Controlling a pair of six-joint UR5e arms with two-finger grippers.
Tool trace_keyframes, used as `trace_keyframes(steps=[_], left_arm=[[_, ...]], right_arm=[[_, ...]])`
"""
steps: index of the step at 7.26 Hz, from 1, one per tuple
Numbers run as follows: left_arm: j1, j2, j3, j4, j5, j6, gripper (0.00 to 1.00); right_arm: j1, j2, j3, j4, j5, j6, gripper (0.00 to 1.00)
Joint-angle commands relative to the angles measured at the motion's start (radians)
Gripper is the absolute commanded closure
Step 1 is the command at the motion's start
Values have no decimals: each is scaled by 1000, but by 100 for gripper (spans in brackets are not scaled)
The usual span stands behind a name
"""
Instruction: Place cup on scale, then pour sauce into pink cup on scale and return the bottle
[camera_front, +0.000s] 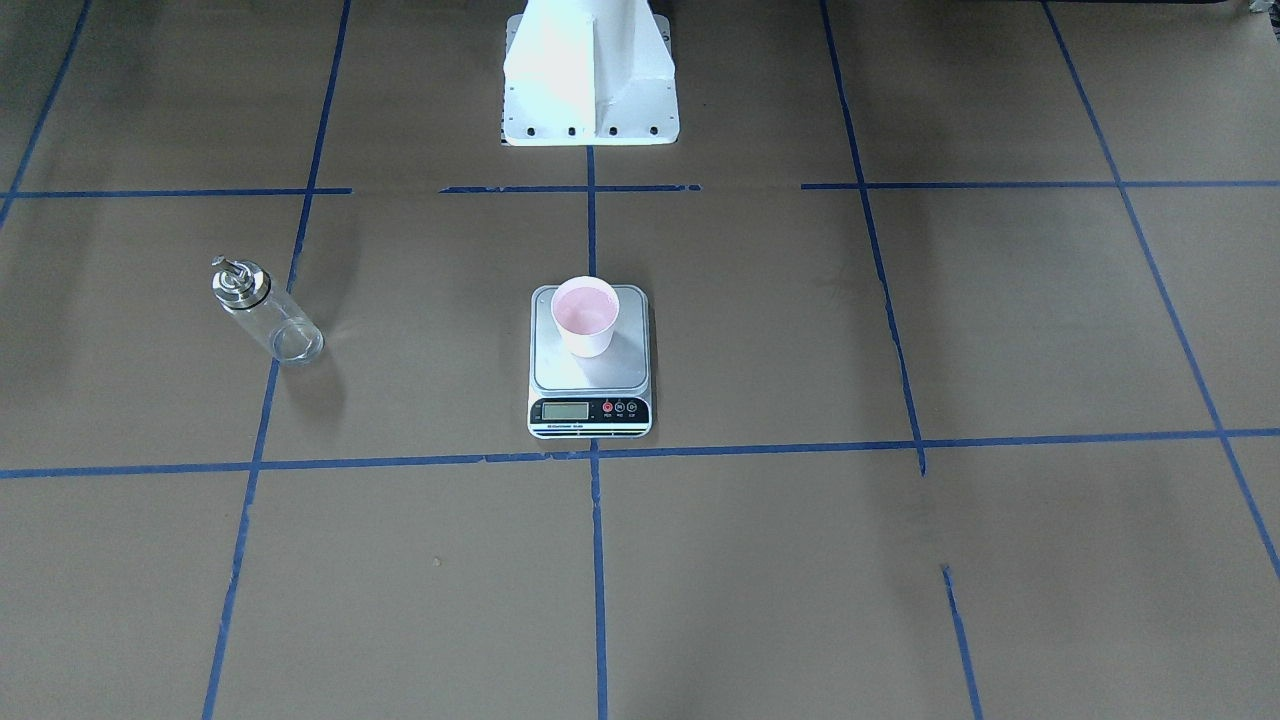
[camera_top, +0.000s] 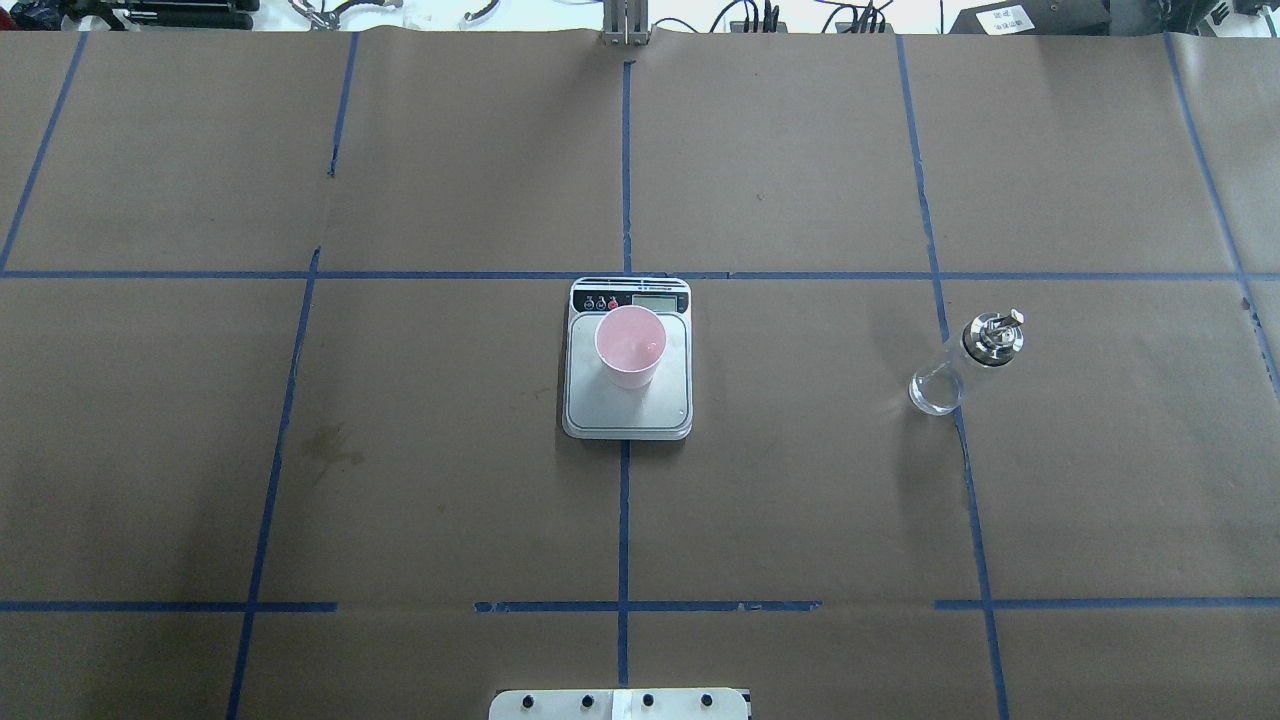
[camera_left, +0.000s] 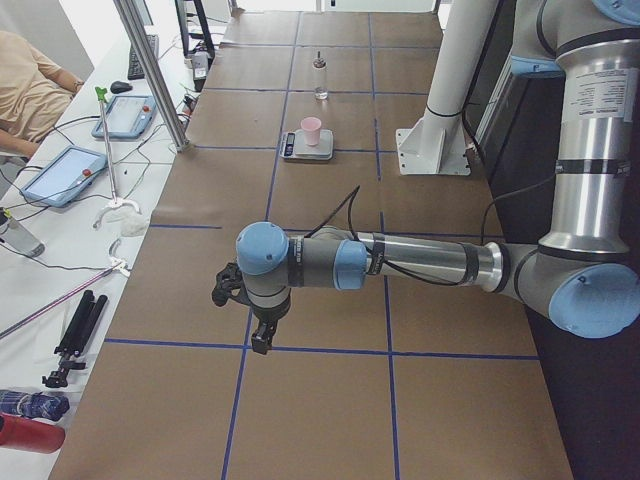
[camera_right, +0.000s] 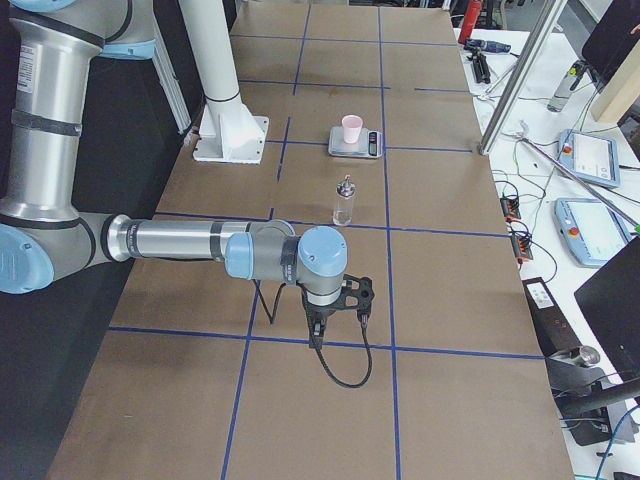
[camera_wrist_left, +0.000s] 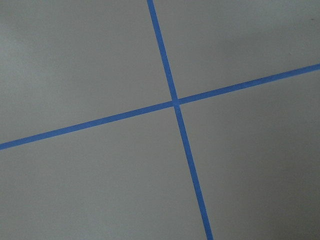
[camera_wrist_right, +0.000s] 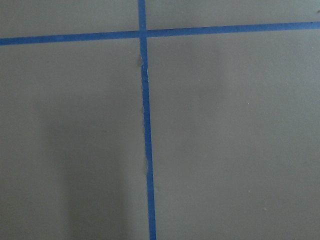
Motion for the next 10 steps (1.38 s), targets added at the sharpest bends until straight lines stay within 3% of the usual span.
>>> trace_keyframes(steps=[1,10], left_arm=[[0,0,1,0,3,0,0],[-2,0,2,-6,10,-5,0]], right_arm=[[0,2,-12,0,-17,6,0],[-2,-5,22,10,0,-8,0]])
